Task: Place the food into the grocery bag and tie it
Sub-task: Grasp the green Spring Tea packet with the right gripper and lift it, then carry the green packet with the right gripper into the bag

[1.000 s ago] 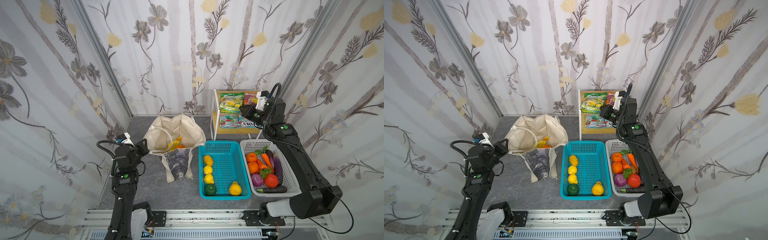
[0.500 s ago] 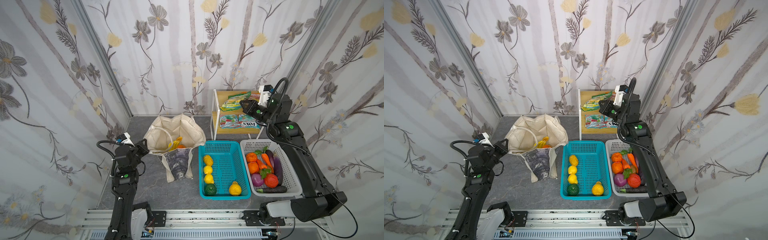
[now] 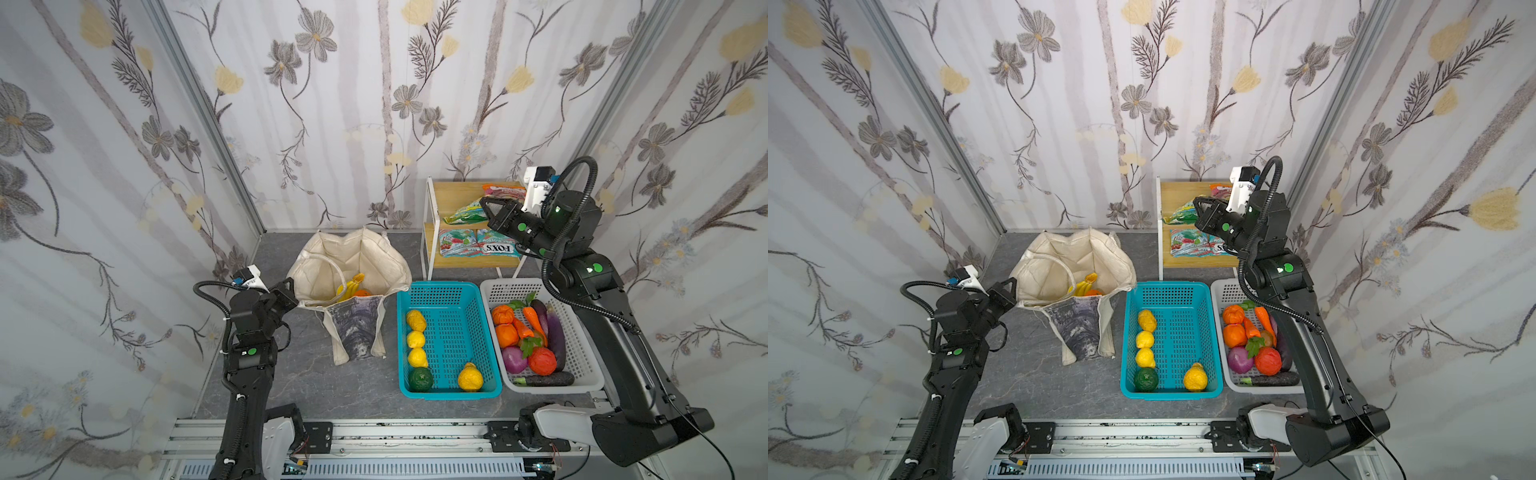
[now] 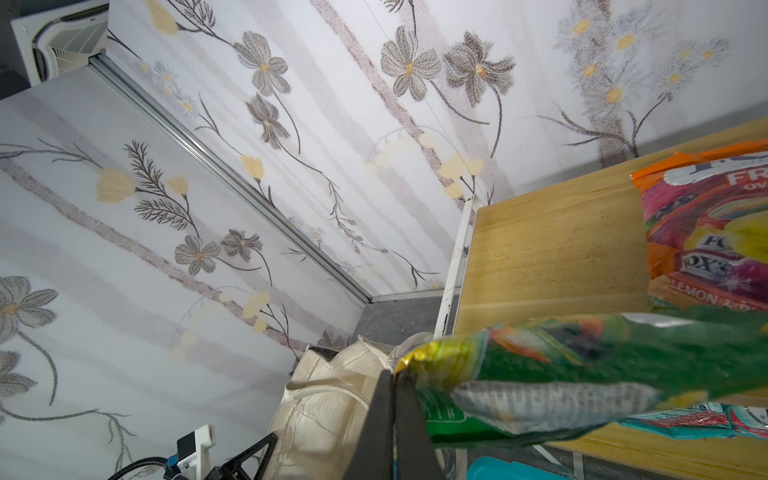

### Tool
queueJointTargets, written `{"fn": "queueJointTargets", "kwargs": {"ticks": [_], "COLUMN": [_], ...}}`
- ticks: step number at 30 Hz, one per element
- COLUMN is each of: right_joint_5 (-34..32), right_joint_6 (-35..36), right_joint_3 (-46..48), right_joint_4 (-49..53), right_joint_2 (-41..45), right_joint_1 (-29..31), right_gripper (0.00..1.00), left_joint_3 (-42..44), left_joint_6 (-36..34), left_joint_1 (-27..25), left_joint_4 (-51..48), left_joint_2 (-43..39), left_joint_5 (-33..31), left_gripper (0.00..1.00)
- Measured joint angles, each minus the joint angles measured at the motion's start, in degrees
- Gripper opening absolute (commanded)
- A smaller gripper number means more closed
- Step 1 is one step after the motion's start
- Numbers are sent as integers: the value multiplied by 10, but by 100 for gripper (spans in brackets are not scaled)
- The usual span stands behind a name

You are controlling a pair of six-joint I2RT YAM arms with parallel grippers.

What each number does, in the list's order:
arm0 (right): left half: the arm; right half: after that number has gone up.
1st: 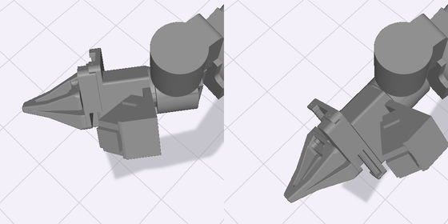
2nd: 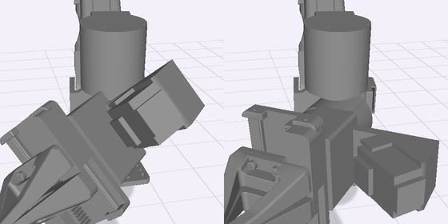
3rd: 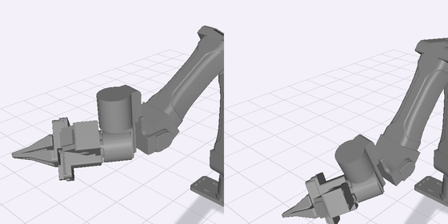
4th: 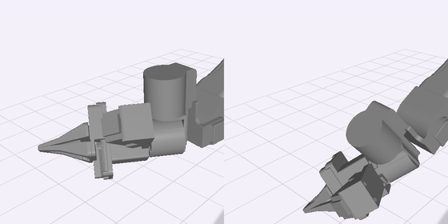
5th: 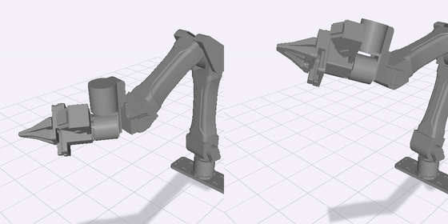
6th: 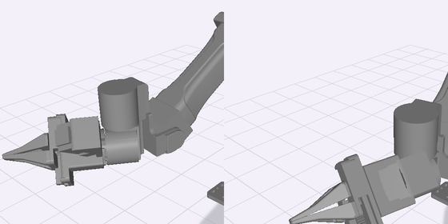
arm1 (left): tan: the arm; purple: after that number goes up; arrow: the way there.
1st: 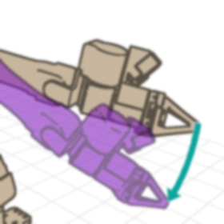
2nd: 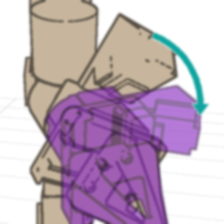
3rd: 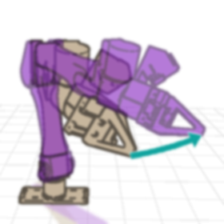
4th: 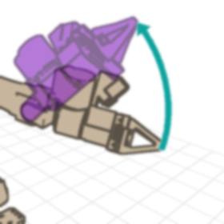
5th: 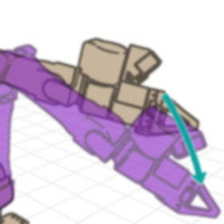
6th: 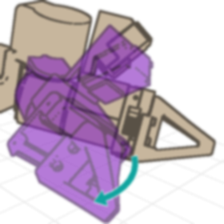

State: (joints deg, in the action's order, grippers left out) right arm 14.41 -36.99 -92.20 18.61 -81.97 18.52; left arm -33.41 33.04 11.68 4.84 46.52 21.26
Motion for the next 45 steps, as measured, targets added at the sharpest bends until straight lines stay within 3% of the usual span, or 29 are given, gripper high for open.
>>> {"fn": "queueJointTargets", "kwargs": {"ticks": [10,19,29,36,45], "right_joint_5": [-85,-119,-136,-127,-99], "right_joint_6": [15,15,14,-2,1], "right_joint_3": [17,35,45,40,-80], "right_joint_4": [23,38,38,17,-3], "right_joint_2": [55,55,51,-13,-165], "right_joint_1": [77,150,189,249,323], "right_gripper": [0,0,0,0,0], "left_joint_3": [0,0,0,0,0], "left_joint_6": [2,5,8,10,13], "left_joint_1": [0,0,1,2,3], "left_joint_4": [0,0,0,0,0], "left_joint_2": [3,5,7,7,10], "left_joint_5": [0,1,4,5,12], "left_gripper": [0,0,0,0,0]}}
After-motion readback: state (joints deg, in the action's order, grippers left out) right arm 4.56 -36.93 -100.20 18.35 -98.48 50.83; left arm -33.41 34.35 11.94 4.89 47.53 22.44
